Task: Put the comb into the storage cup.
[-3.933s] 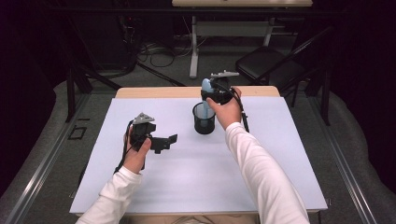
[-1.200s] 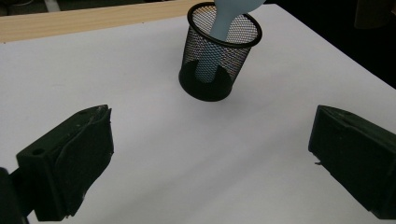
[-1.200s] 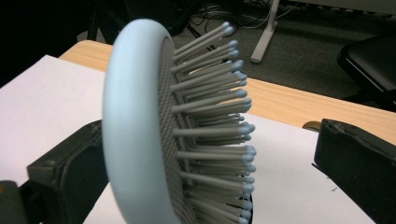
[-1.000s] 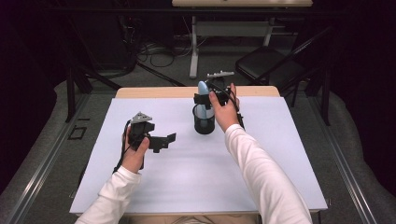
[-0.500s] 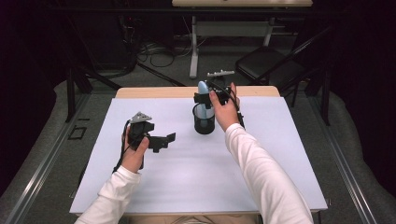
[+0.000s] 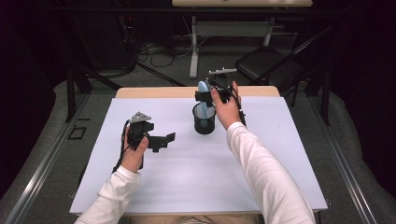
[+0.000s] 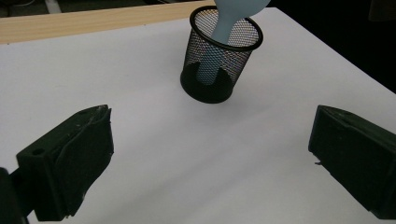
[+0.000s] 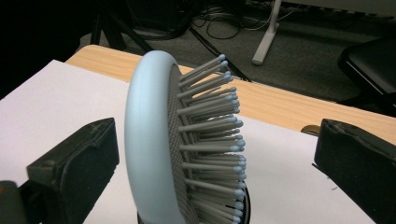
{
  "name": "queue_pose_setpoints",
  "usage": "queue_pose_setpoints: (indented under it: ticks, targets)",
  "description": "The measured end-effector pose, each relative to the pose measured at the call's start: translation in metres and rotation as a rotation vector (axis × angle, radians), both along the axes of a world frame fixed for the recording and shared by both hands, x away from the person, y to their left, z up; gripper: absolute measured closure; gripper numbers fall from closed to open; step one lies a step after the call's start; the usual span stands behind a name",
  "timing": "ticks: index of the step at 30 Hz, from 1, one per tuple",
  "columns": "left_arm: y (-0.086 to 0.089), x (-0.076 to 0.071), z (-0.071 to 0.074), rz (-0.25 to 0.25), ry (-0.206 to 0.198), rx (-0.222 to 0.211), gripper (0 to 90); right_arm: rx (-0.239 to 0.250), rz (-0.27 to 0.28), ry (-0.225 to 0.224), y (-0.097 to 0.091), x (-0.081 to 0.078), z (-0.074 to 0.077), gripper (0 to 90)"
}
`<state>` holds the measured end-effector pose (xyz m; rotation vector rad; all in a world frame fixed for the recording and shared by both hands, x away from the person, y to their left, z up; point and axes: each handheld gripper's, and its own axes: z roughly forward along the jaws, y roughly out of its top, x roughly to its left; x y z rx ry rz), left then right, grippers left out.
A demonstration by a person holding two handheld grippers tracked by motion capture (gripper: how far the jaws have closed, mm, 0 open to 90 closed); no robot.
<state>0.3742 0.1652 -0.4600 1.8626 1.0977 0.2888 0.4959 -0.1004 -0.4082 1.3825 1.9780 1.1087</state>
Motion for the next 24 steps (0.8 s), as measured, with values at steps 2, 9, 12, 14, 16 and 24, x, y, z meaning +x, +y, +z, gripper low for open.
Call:
queue_pose_setpoints:
  ticks: [2, 9, 12, 14, 16, 24]
  targets:
    - [0.0, 0.0, 0.0, 0.0, 0.0, -0.001, 0.2, 0.004, 0.0, -0.001, -0.001, 0.0, 0.002, 0.0]
    - [0.0, -0.001, 0.001, -0.001, -0.001, -0.007, 0.1, 0.011, 0.011, -0.001, -0.004, -0.003, 0.009, 0.0]
    - [0.0, -0.001, 0.002, -0.004, -0.006, -0.009, 0.1, 0.012, 0.019, 0.002, -0.005, -0.005, 0.011, 0.0]
    - [0.0, -0.001, 0.003, -0.005, -0.008, -0.007, 0.1, 0.014, 0.03, 0.007, -0.005, -0.006, 0.013, 0.0]
    - [0.001, -0.001, 0.003, -0.008, -0.007, -0.01, 0.1, 0.009, 0.038, 0.011, -0.006, -0.007, 0.013, 0.0]
    - [0.003, 0.0, 0.004, -0.007, 0.004, -0.022, 0.1, 0.02, 0.071, 0.03, -0.013, -0.012, 0.018, 0.0]
